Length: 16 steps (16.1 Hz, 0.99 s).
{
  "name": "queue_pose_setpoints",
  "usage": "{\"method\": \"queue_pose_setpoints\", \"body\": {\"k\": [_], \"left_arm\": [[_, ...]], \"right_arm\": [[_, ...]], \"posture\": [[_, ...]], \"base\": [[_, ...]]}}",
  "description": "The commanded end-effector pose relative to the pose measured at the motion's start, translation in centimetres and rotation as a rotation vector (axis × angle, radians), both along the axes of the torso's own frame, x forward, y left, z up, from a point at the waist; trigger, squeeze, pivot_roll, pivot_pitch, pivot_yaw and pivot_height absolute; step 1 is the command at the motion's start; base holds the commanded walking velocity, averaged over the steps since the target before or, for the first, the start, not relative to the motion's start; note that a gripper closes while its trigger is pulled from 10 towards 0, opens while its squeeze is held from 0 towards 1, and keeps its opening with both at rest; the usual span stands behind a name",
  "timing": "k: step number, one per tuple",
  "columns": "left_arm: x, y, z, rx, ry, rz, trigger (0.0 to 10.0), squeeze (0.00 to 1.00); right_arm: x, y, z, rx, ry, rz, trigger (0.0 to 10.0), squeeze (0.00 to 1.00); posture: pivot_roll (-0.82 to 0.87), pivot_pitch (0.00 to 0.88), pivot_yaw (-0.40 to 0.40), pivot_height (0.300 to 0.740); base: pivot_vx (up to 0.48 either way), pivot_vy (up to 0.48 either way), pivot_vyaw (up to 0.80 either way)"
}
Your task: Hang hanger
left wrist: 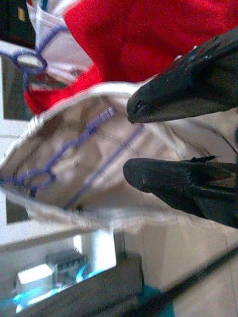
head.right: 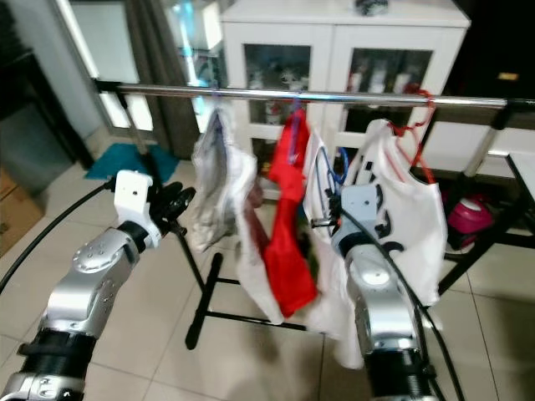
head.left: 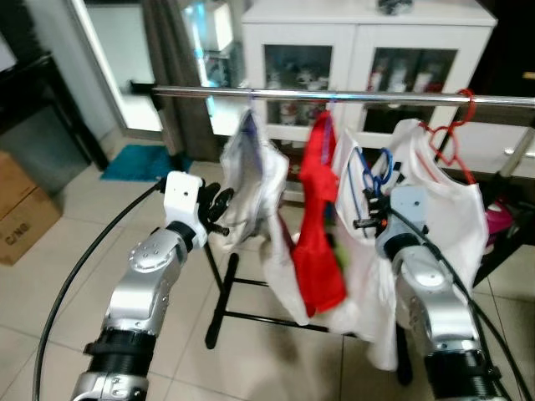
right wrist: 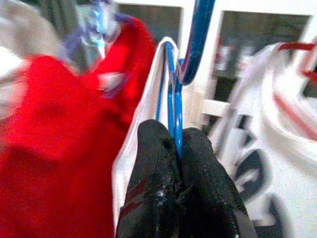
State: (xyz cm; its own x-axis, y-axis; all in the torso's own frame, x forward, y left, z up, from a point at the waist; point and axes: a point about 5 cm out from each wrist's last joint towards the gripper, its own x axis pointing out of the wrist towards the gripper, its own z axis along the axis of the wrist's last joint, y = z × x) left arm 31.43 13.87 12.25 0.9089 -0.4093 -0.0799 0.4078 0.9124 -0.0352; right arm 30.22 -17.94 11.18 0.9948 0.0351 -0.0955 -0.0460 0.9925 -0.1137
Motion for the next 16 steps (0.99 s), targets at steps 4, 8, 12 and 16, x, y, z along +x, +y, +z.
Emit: {"method": "queue_pose_setpoints", "body": {"k": [4, 8, 12, 16], "left_arm": [[0.2, -0.1, 1.1, 0.045, -0.045, -0.054, 10.0, 0.00], [0.0, -1.4, 3.1, 0.086, -0.116, -0.268, 10.0, 0.00], [0.9, -3.3, 5.5, 0.108, -0.148, -0.522, 10.0, 0.00], [1.9, -5.0, 6.6, 0.127, -0.155, -0.683, 10.0, 0.00]], "right_arm": [[1.7, -0.7, 3.8, -0.050, -0.136, -0.033, 10.0, 0.00], [3.4, -1.5, 5.8, -0.065, -0.193, -0.082, 10.0, 0.00], [6.3, -2.0, 6.1, -0.135, -0.097, -0.073, 10.0, 0.00], [8.9, -3.3, 7.4, -0.115, -0.037, -0.149, 10.0, 0.00]], "posture": [[-0.09, 0.000, 0.072, 0.740], [-0.08, 0.000, 0.087, 0.740], [-0.08, 0.000, 0.090, 0.740], [-0.07, 0.000, 0.091, 0.740]], "base": [[0.255, 0.000, 0.00], [0.000, 0.000, 0.00], [0.000, 0.000, 0.00], [0.000, 0.000, 0.00]]}}
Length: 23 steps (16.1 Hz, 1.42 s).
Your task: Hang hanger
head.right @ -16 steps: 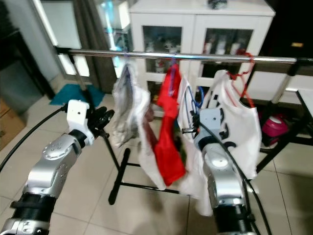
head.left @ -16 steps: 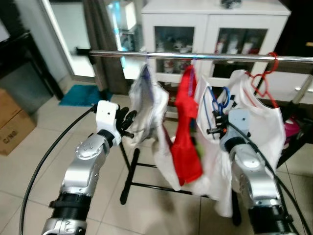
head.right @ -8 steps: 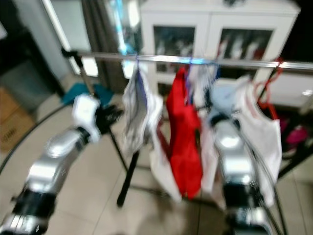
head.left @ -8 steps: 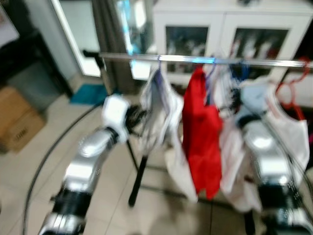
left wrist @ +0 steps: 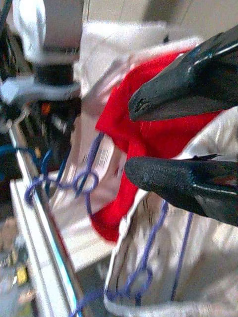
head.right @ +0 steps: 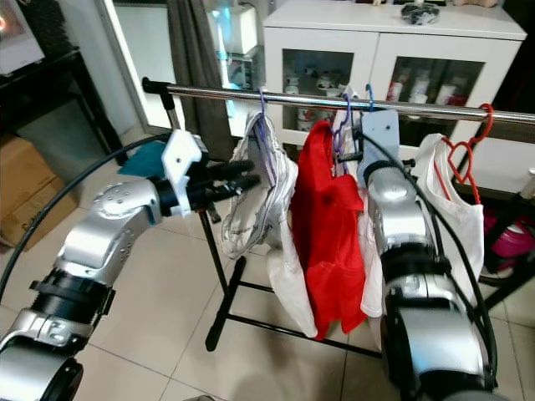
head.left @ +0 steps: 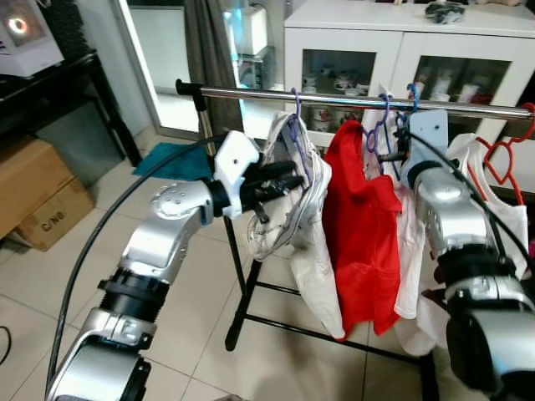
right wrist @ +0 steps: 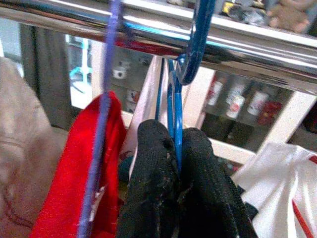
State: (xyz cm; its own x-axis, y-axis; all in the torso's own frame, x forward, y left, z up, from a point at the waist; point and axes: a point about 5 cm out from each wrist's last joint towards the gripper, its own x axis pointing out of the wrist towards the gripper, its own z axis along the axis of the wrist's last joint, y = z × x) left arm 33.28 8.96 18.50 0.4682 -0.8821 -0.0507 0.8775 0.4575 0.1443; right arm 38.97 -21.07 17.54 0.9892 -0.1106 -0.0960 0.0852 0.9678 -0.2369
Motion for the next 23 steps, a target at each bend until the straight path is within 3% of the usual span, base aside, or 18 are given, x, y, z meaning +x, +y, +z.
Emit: {"method": "queue_pose_setpoints", "body": {"k": [1, 5, 9, 13, 14, 15, 18, 21, 22, 23], "left_arm": [[0.6, -0.3, 0.3, 0.028, -0.017, -0.012, 10.0, 0.00], [0.9, -0.9, 0.2, 0.034, -0.005, -0.061, 10.0, 0.00], [0.2, -1.6, 0.1, 0.030, 0.017, -0.158, 10.0, 0.00], [-0.1, -1.1, 0.1, 0.030, 0.028, -0.186, 10.0, 0.00], [-0.1, -0.9, 0.0, 0.027, 0.024, -0.177, 10.0, 0.00], [-0.1, -0.8, -0.1, 0.015, 0.026, -0.161, 10.0, 0.00], [-0.2, -0.3, -0.7, 0.001, 0.021, -0.098, 10.0, 0.00], [0.2, 1.5, -0.9, -0.037, -0.026, 0.145, 10.0, 0.00], [0.2, 1.5, -0.9, -0.037, -0.026, 0.145, 10.0, 0.00], [-0.1, 2.4, -1.3, -0.042, -0.020, 0.220, 10.0, 0.00]], "right_arm": [[0.7, -0.6, 1.1, 0.014, -0.019, -0.034, 10.0, 0.00], [1.0, -1.6, 0.1, 0.042, 0.081, -0.082, 10.0, 0.00], [0.7, -3.0, -0.8, 0.073, 0.159, -0.109, 10.0, 0.00], [0.1, -3.4, -2.2, 0.073, 0.232, -0.096, 10.0, 0.00], [0.0, -3.7, -2.2, 0.101, 0.214, -0.105, 10.0, 0.11], [0.0, -4.0, -2.0, 0.098, 0.195, -0.099, 10.0, 1.00], [0.2, -4.6, -0.5, 0.103, 0.106, -0.048, 10.0, 1.00], [-0.9, -5.0, 2.4, 0.107, -0.065, 0.003, 10.0, 1.00], [-0.9, -5.0, 2.4, 0.107, -0.065, 0.003, 10.0, 1.00], [-2.1, -4.2, 2.9, 0.105, -0.087, 0.053, 10.0, 1.00]], "posture": [[-0.07, 0.000, 0.094, 0.740], [-0.07, 0.000, 0.104, 0.740], [-0.03, 0.000, 0.130, 0.740], [-0.03, 0.000, 0.131, 0.740], [-0.04, 0.000, 0.132, 0.740], [-0.04, 0.000, 0.135, 0.740], [-0.06, 0.000, 0.130, 0.740], [-0.09, 0.000, 0.136, 0.740], [-0.09, 0.000, 0.136, 0.740], [-0.09, 0.000, 0.128, 0.740]], "base": [[0.000, 0.000, 0.00], [0.000, 0.000, 0.00], [0.000, 0.000, 0.00], [0.000, 0.000, 0.00], [0.000, 0.000, 0.00], [0.000, 0.000, 0.00], [0.000, 0.000, 0.00], [0.000, 0.000, 0.00], [0.000, 0.000, 0.00], [0.000, 0.000, 0.00]]}}
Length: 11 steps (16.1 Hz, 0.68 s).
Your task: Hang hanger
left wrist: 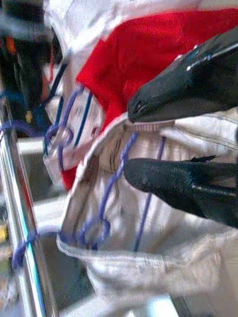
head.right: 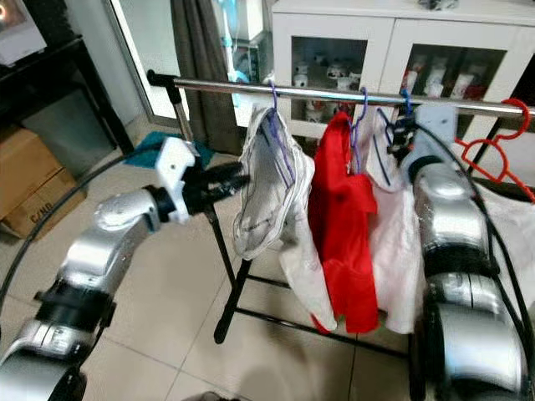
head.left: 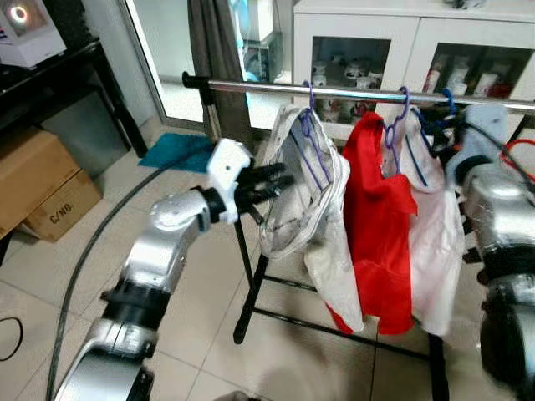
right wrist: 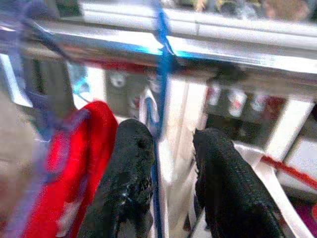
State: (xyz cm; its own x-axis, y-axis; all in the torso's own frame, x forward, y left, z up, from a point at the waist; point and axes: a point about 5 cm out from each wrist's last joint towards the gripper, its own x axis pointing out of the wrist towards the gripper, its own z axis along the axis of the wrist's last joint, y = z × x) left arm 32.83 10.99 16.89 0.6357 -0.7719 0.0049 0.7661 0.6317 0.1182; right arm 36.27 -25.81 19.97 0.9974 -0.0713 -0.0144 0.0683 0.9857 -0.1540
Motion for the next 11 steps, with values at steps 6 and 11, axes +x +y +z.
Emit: {"method": "queue_pose_setpoints", "body": {"k": [6, 11], "left_arm": [[-2.2, 4.0, -1.0, -0.098, 0.037, 0.358, 10.0, 0.00], [-3.8, 2.7, -1.8, -0.098, 0.060, 0.377, 10.0, 0.00]], "right_arm": [[-7.2, 5.4, 1.4, 0.132, -0.211, 0.156, 10.0, 1.00], [-10.2, 9.8, -3.0, 0.238, -0.024, 0.266, 10.0, 1.00]], "posture": [[-0.16, 0.000, 0.128, 0.740], [-0.14, 0.000, 0.105, 0.740]], "base": [[0.000, 0.000, 0.00], [0.000, 0.000, 0.00]]}}
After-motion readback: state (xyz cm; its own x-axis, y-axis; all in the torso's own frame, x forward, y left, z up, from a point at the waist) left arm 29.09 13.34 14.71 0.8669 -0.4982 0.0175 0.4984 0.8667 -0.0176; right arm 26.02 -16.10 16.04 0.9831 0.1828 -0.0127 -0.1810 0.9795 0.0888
